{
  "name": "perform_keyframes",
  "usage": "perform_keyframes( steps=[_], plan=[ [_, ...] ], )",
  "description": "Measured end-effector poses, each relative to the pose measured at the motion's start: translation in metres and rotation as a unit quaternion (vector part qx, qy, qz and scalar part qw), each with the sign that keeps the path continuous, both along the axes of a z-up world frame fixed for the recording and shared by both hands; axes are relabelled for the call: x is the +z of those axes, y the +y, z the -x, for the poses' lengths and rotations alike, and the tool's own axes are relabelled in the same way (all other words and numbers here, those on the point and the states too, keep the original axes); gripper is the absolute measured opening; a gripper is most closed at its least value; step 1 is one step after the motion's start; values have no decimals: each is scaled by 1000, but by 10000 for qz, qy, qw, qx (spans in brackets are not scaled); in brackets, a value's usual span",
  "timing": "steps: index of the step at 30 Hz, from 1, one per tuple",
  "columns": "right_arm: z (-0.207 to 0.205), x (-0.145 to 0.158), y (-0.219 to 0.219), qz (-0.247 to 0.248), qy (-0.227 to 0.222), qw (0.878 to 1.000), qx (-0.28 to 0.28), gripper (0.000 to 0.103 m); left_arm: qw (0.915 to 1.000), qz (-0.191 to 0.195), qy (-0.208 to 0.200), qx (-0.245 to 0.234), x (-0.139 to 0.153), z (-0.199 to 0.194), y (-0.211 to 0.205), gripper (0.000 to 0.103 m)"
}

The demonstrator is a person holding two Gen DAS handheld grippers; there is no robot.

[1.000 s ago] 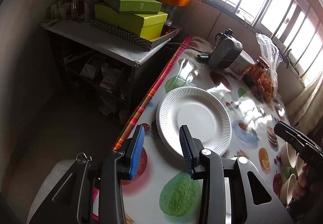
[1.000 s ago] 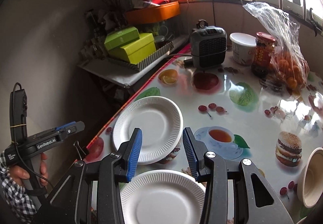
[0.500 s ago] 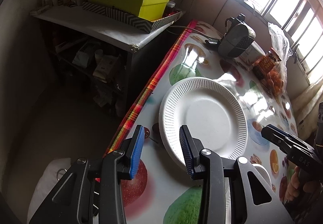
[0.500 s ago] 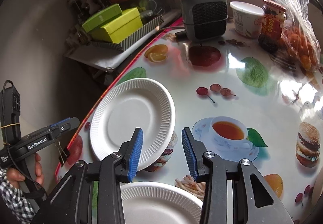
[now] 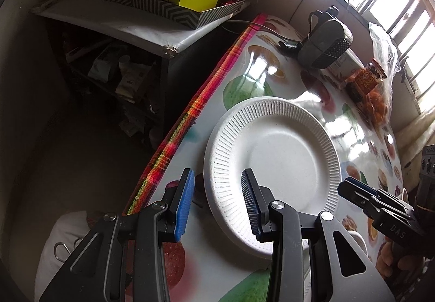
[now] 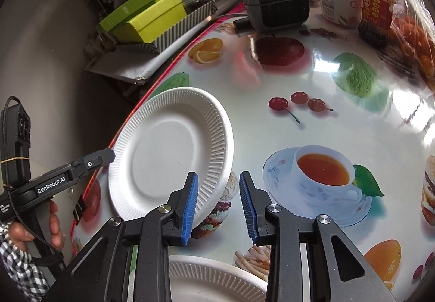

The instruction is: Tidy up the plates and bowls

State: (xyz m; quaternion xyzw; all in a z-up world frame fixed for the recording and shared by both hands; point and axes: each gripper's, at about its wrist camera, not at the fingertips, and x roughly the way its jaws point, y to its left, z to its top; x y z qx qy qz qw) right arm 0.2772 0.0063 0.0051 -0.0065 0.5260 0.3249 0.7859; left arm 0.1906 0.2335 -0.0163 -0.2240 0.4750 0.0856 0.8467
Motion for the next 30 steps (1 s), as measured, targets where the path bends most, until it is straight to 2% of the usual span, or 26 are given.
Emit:
perform_keyframes(
  steps=[7,12,18,30],
  plan=[
    [-1,-6,2,-45,86,10000,-1,25,9998,179,39,-9,-6,-4,0,37],
    [-2,-9,2,-37,117,9999,-29,24,9998,173,27,-22,-6,-4,0,28],
    [-2,-10,2,-21,109,9999,-31,22,9998,174,35,19,-7,-4,1,22],
    [0,-10,2,-39,95,9999,-61,21,9998,213,-39,29,-2,0,1,21]
  ],
)
